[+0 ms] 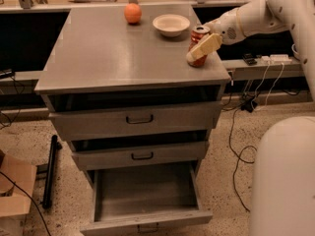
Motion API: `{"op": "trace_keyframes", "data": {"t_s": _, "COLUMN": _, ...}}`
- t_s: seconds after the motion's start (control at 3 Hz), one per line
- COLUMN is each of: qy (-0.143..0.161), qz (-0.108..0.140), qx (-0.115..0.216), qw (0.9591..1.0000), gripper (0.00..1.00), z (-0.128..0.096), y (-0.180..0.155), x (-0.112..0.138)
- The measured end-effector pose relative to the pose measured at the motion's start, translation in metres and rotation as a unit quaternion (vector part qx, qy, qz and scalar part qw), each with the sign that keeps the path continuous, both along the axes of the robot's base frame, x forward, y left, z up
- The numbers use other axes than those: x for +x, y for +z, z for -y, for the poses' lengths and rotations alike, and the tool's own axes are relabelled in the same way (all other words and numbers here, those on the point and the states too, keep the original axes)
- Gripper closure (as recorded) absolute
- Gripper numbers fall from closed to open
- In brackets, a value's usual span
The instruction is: Place coke can into bottom drawer
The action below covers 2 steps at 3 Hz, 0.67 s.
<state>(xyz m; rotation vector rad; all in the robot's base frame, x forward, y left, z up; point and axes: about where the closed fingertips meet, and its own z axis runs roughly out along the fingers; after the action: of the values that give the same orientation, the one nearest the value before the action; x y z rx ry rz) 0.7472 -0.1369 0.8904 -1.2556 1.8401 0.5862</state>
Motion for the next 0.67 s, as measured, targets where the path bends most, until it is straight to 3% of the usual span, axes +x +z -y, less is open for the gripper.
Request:
{"op": "trace_keyframes", "data": {"t_s": 0.33, "qy": 0.005, "qz": -0.002, "qx": -0.003, "qw": 1.0000, "gripper": 0.26, "z": -0.010, "y": -0.006, "x": 0.011}}
{"op": "trace_keyframes", "data": {"t_s": 0.67, "qy": 0.031, "qz": 0.000, "qx": -0.010, "qw": 0.9995, "gripper": 0.57, "z": -0.029, "y": -0.003, "x": 0.005}}
